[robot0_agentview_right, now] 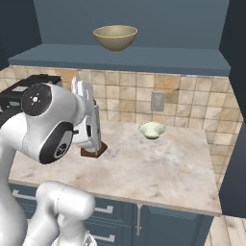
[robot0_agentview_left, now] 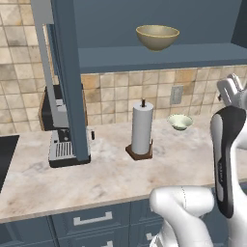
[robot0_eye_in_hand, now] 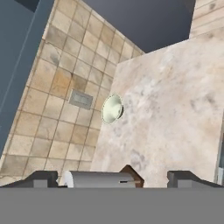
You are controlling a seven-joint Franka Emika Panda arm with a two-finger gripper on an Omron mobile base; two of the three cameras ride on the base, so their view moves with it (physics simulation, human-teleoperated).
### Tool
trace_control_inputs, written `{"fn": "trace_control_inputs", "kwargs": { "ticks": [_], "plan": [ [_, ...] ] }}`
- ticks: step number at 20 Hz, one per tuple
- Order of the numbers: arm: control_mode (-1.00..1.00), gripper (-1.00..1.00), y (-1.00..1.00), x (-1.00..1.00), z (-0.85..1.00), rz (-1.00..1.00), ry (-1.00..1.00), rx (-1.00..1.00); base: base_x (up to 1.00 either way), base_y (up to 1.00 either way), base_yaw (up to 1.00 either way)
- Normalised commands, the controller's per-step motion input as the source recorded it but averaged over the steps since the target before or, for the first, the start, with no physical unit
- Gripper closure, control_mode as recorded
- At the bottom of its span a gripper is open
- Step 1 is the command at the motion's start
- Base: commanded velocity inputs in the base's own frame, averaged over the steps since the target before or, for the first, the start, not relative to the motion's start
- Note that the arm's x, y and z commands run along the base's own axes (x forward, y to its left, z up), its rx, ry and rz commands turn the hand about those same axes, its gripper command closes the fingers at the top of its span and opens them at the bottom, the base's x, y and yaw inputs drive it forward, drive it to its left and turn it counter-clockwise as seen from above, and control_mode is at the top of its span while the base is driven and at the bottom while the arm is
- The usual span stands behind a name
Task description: Pick up the bowls on the counter and stack them on top of one another in the open cabinet. Place the smaller bowl on top of the larger bowl.
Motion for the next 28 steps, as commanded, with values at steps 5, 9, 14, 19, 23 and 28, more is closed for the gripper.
{"fn": "trace_control_inputs", "kwargs": {
  "ticks": [5,9,14,19,23,28],
  "plan": [
    [-1.0,-1.0,-0.1,0.29,-0.33,0.05,-0.01,0.04,0.0,0.0,0.0],
    [-1.0,-1.0,-0.12,0.35,-0.34,0.05,0.0,0.04,0.0,0.0,0.0],
    [-1.0,-1.0,-0.16,0.4,-0.29,0.05,0.04,0.06,0.0,0.0,0.0],
    [-1.0,-1.0,-0.18,0.39,-0.3,0.03,0.09,0.07,0.0,0.0,0.0],
    [-1.0,-1.0,-0.21,0.3,-0.3,0.01,0.09,0.07,0.0,0.0,0.0],
    [-1.0,-1.0,-0.2,0.23,-0.3,0.0,0.08,0.06,0.0,0.0,0.0]
  ]
}}
